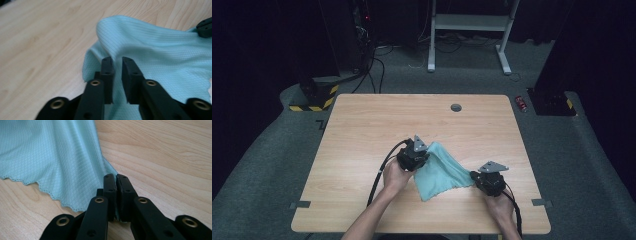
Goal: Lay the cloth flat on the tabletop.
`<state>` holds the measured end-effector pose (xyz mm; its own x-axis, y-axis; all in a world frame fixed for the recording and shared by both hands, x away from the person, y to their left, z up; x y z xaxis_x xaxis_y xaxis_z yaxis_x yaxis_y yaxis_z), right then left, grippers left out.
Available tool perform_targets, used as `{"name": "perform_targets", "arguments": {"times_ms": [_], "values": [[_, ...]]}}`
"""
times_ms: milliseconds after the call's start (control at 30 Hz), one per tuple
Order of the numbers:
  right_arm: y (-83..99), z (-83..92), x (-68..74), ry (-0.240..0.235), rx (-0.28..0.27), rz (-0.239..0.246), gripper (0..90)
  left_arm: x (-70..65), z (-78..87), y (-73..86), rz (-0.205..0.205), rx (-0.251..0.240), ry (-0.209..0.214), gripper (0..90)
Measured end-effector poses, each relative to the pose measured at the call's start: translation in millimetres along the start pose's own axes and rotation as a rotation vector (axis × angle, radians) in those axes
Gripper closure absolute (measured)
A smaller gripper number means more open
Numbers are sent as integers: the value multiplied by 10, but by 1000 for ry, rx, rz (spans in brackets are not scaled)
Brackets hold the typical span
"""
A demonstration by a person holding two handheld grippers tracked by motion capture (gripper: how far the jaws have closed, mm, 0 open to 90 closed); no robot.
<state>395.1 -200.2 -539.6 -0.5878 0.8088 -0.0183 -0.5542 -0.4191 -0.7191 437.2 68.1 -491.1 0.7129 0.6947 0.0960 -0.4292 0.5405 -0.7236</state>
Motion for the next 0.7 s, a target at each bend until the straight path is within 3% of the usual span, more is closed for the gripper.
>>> {"name": "perform_targets", "arguments": {"times_ms": [100,133,200,367,467,500,600,700], "values": [[15,0,-16,-12,-14,-10,862,105,-8,143,77,14,-8,701],[15,0,-16,-12,-14,-10,862,105,-8,143,77,14,-8,683],[18,1,-11,-11,-14,-9,856,148,-15,204,120,43,13,649],[20,0,-15,-15,-18,-10,853,115,-96,292,106,73,18,688],[24,2,-15,-18,-18,-20,851,16,-92,281,79,51,45,882],[24,2,-15,-18,-18,-20,851,-26,-74,270,61,46,50,882],[24,1,-15,-17,-20,-16,851,-253,28,208,-46,23,57,886],[24,1,-14,-17,-20,-17,851,-473,76,182,-103,22,120,884]]}}
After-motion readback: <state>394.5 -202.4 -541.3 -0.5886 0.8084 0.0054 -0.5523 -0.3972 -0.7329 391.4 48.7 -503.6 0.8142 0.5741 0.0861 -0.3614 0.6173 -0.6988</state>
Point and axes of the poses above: each handheld gripper's, and its own axes: z roughly backward along the jaws, y roughly out of its underside, x roughly to its left, the point moved 3 cm from there along -z, roughly forward along the jaws, and after that the axes turned 2 degrees about -z, right-handed, at the moved point
